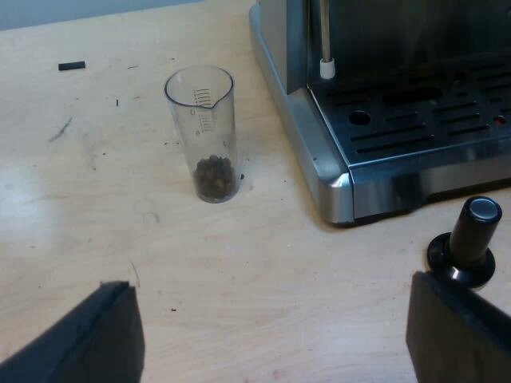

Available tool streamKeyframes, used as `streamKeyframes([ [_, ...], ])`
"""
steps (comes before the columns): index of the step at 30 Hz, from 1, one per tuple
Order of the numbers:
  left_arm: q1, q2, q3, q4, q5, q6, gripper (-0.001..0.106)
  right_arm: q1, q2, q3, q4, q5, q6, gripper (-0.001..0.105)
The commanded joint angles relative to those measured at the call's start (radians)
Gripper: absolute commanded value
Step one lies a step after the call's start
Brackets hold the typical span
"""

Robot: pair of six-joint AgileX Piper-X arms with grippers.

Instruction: Pour the beans into the coffee machine

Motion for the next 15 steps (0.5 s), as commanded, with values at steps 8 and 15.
streamKeyframes([
  [8, -0.005, -0.038, -0.011, -0.012, 0.000, -0.011, 0.070, -0.004, -0.029, -0.028, -0.002, -0.030, -0.003, 0.079],
  [15, -0.005, 0.017, -0.077, -0.012, -0.009, -0.010, 0.075, -0.004, 0.069, -0.138, -0.002, -0.104, -0.008, 0.079],
])
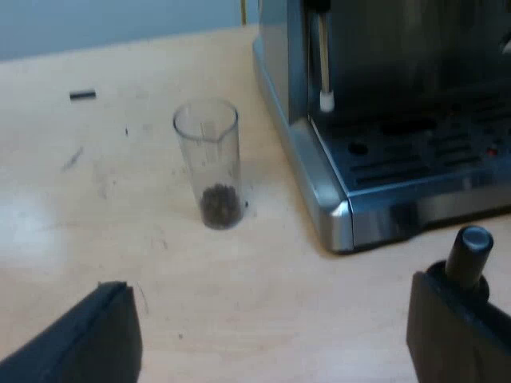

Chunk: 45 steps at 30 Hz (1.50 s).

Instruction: Pour the beans into the coffee machine

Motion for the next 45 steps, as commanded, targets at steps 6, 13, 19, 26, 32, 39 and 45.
streamKeyframes([
  [6, -0.005, 0.098, -0.060, -0.038, -0.014, -0.006, 0.078, 0.026, 0.130, -0.140, -0.048, -0.121, -0.017, 0.079],
  [13, -0.005, 0.166, -0.069, -0.109, -0.013, -0.006, 0.078, 0.151, 0.256, -0.249, -0.066, -0.136, -0.108, 0.079],
  [19, -0.005, 0.201, -0.069, -0.114, -0.013, -0.006, 0.078, 0.290, 0.366, -0.310, -0.133, -0.144, -0.108, 0.079],
  [26, -0.005, 0.202, -0.069, -0.151, -0.013, -0.006, 0.078, 0.453, 0.465, -0.312, -0.272, -0.144, -0.108, 0.079],
  [32, -0.005, 0.202, -0.069, -0.156, -0.013, -0.006, 0.078, 0.564, 0.555, -0.312, -0.352, -0.133, -0.108, 0.079],
  [39, -0.005, 0.202, -0.035, -0.235, -0.006, -0.006, 0.078, 0.624, 0.661, -0.312, -0.465, -0.107, -0.106, 0.079],
  [45, -0.005, 0.204, 0.027, -0.320, -0.006, -0.006, 0.078, 0.624, 0.732, -0.312, -0.550, -0.111, -0.106, 0.079],
])
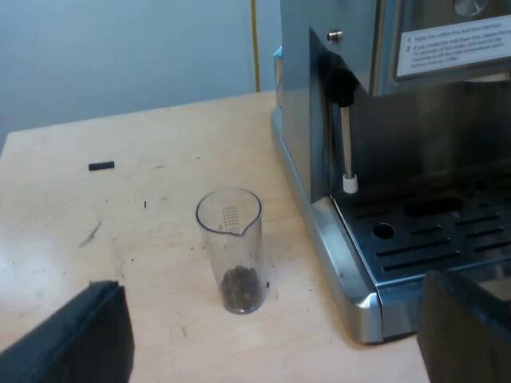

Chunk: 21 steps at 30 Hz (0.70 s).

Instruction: Pour the beans into the coffee machine

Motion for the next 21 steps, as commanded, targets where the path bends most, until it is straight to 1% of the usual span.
streamKeyframes([
  [1, -0.005, 0.002, 0.024, -0.048, -0.002, -0.006, 0.078, 0.003, 0.012, -0.012, -0.048, -0.009, -0.015, 0.079],
  [5, -0.005, 0.003, 0.092, -0.119, -0.002, -0.006, 0.078, 0.003, 0.063, -0.010, -0.107, -0.071, -0.015, 0.079],
  [7, -0.005, 0.003, 0.117, -0.140, -0.002, -0.006, 0.078, 0.003, 0.081, -0.010, -0.120, -0.085, -0.015, 0.079],
  [9, -0.005, 0.003, 0.154, -0.193, -0.002, -0.006, 0.078, 0.003, 0.105, -0.010, -0.134, -0.095, -0.015, 0.079],
  [10, -0.005, 0.003, 0.154, -0.193, -0.002, -0.006, 0.078, 0.003, 0.105, -0.010, -0.134, -0.097, -0.015, 0.079],
  [12, -0.005, 0.008, 0.220, -0.319, -0.008, -0.006, 0.078, 0.003, 0.124, -0.010, -0.142, -0.105, -0.015, 0.079],
  [16, -0.005, 0.037, 0.266, -0.398, -0.049, -0.006, 0.078, 0.003, 0.137, -0.010, -0.142, -0.105, -0.015, 0.079],
  [18, -0.005, 0.074, 0.291, -0.443, -0.048, -0.018, 0.078, 0.003, 0.138, -0.008, -0.146, -0.105, -0.015, 0.079],
  [19, -0.005, 0.074, 0.291, -0.443, -0.048, -0.018, 0.078, 0.003, 0.138, -0.008, -0.149, -0.105, -0.015, 0.079],
  [20, -0.005, 0.115, 0.312, -0.484, -0.040, -0.047, 0.078, 0.003, 0.138, -0.008, -0.149, -0.105, -0.015, 0.079],
  [21, -0.005, 0.138, 0.319, -0.504, -0.040, -0.061, 0.078, 0.003, 0.138, -0.008, -0.149, -0.105, -0.015, 0.079],
])
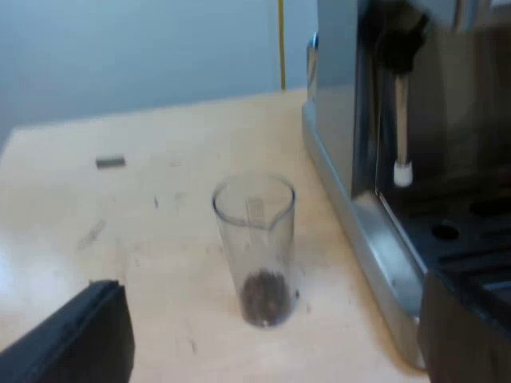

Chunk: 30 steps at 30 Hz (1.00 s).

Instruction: Pour the beans into the coffee machine

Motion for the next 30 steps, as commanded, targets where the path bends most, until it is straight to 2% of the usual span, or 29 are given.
streamKeyframes([
  [1, -0.005, 0.064, 0.021, -0.094, -0.005, -0.046, 0.078, 0.003, -0.004, -0.008, -0.015, -0.018, -0.015, 0.079],
  [4, -0.005, 0.148, 0.039, -0.186, -0.005, -0.046, 0.084, 0.003, -0.004, -0.008, -0.015, -0.018, -0.015, 0.079],
  [9, -0.005, 0.285, 0.053, -0.347, -0.005, -0.046, 0.084, 0.003, -0.004, -0.008, -0.015, -0.018, -0.015, 0.079],
  [10, -0.005, 0.306, 0.057, -0.376, 0.002, -0.046, 0.084, 0.003, -0.004, -0.008, -0.015, -0.018, -0.015, 0.079],
  [11, -0.005, 0.378, 0.067, -0.479, 0.022, -0.046, 0.084, 0.003, -0.004, -0.008, -0.015, -0.018, -0.015, 0.079],
  [17, -0.005, 0.572, 0.068, -0.677, 0.089, -0.046, 0.084, 0.003, -0.004, -0.008, -0.015, -0.018, -0.015, 0.079],
  [25, -0.005, 0.736, 0.068, -0.814, 0.081, -0.046, 0.084, 0.003, -0.004, -0.008, -0.015, -0.018, -0.015, 0.079],
  [30, -0.005, 0.809, 0.068, -0.882, 0.002, -0.046, 0.084, 0.003, -0.004, -0.008, -0.015, -0.018, -0.015, 0.079],
])
